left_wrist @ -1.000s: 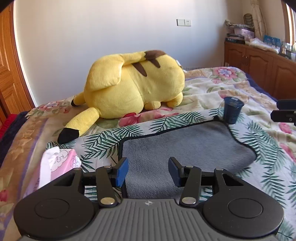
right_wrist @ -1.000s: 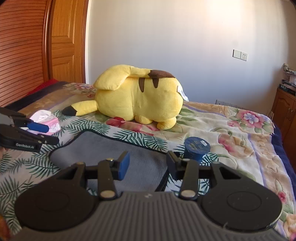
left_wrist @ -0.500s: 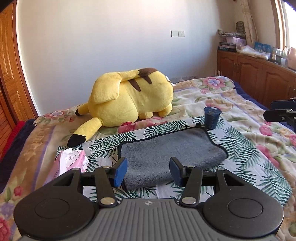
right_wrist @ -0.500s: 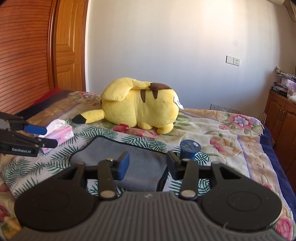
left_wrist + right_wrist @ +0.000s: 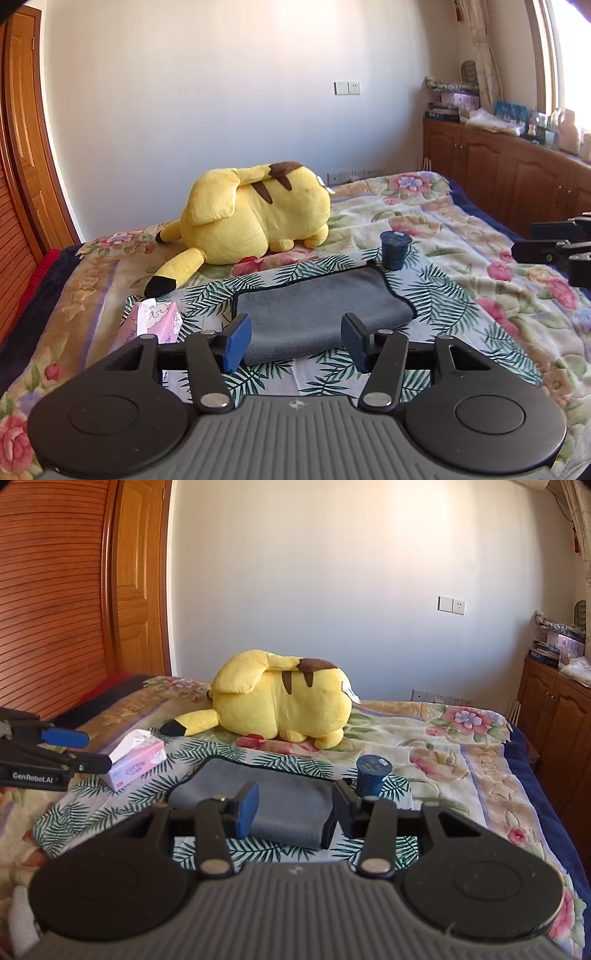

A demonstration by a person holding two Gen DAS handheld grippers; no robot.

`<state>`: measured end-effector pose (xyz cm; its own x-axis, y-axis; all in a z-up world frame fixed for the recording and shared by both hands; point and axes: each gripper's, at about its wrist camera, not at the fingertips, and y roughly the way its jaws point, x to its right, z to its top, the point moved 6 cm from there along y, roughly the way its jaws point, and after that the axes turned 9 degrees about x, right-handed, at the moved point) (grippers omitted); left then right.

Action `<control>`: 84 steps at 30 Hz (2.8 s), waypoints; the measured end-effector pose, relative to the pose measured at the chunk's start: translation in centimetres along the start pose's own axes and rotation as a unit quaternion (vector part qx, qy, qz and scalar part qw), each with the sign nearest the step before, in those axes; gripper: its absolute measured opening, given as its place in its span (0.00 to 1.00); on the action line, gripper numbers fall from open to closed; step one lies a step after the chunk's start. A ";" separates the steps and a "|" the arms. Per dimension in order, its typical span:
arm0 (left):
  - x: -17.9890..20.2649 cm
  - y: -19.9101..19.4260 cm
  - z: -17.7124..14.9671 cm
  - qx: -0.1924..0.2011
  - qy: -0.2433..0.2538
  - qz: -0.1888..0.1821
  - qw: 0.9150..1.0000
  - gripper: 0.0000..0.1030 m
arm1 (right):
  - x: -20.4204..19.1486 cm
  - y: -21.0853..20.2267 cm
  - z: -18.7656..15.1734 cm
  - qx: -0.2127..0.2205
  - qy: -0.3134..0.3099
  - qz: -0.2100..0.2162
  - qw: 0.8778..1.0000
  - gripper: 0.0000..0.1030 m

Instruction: Fold towel

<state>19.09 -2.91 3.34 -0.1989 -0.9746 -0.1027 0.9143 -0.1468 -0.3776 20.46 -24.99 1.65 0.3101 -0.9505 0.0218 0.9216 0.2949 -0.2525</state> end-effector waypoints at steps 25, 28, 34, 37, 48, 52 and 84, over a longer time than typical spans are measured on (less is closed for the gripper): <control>1.4 -4.8 -3.9 0.015 -0.026 0.003 1.000 0.84 | -3.3 -3.9 -3.1 0.009 0.022 -0.007 1.000 1.00; 1.6 -5.2 -4.7 0.012 -0.025 0.002 1.000 0.84 | -3.7 -4.2 -3.7 0.004 0.029 -0.008 1.000 1.00; 1.9 -6.6 -5.8 0.016 -0.034 0.006 0.999 0.84 | -4.3 -5.1 -4.4 0.005 0.030 -0.011 0.999 1.00; 2.1 -7.4 -6.2 0.020 -0.038 0.013 0.999 0.84 | -4.6 -5.6 -4.8 0.005 0.031 -0.011 0.999 1.00; 2.8 -9.5 -8.3 0.024 -0.049 0.033 0.998 0.84 | -5.2 -7.2 -6.7 -0.003 0.038 -0.011 0.999 1.00; 3.1 -9.7 -9.2 0.021 -0.045 0.039 0.998 0.84 | -5.3 -7.6 -7.4 -0.006 0.045 -0.011 0.999 1.00; 3.6 -9.5 -12.6 0.039 -0.040 0.048 0.997 0.84 | -5.3 -7.1 -10.1 -0.008 0.029 -0.037 0.999 1.00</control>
<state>5.22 -2.86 -5.01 -0.0831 -0.9947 -0.0609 0.9532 -0.0616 -0.2959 9.89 -23.03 -6.41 0.2263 -0.9740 -0.0146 0.9377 0.2219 -0.2673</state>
